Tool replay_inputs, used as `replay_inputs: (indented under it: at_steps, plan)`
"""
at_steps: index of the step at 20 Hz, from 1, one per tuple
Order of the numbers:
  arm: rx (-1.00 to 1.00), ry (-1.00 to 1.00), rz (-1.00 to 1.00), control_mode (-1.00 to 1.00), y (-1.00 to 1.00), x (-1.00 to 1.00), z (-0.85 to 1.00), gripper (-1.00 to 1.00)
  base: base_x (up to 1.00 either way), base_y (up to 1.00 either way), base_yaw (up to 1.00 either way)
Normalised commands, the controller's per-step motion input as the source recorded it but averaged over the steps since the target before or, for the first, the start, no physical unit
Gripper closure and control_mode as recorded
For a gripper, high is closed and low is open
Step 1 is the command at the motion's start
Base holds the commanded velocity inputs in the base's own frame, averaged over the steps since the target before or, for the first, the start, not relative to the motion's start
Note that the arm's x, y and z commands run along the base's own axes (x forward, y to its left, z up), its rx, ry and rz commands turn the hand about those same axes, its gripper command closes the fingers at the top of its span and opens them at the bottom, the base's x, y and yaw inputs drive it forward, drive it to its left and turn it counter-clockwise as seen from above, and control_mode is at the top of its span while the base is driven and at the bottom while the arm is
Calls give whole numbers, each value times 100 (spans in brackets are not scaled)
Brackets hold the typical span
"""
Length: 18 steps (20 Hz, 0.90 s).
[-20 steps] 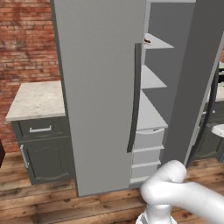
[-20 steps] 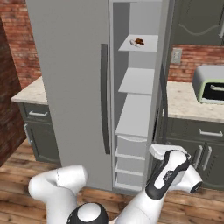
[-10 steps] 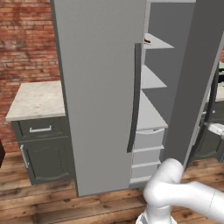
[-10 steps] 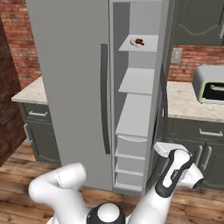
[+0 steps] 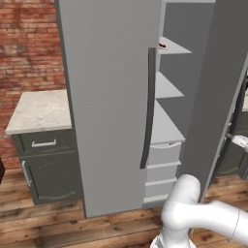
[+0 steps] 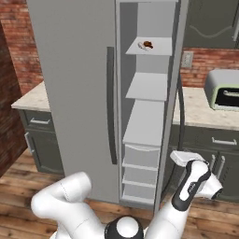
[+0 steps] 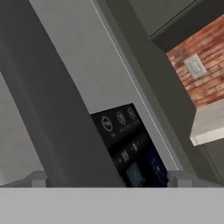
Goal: There's a fish in the fridge that needs to be moved to the freezer for freezing. Pick up the fish from the fridge, place it on any shelf in the freezer, and close the fridge and freezer doors when done.
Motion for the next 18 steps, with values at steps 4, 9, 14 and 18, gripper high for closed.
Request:
replay_inputs:
  at_steps: [4, 9, 14, 18]
  plan:
    - [10, 0, 17, -100, 57, 31, -31, -100, 0, 0, 0]
    - [6, 0, 14, -100, 97, 14, -46, -100, 0, 0, 0]
    - [8, 0, 6, -100, 100, 38, -68, -100, 0, 0, 0]
    - [8, 0, 0, -100, 100, 73, -71, -100, 0, 0, 0]
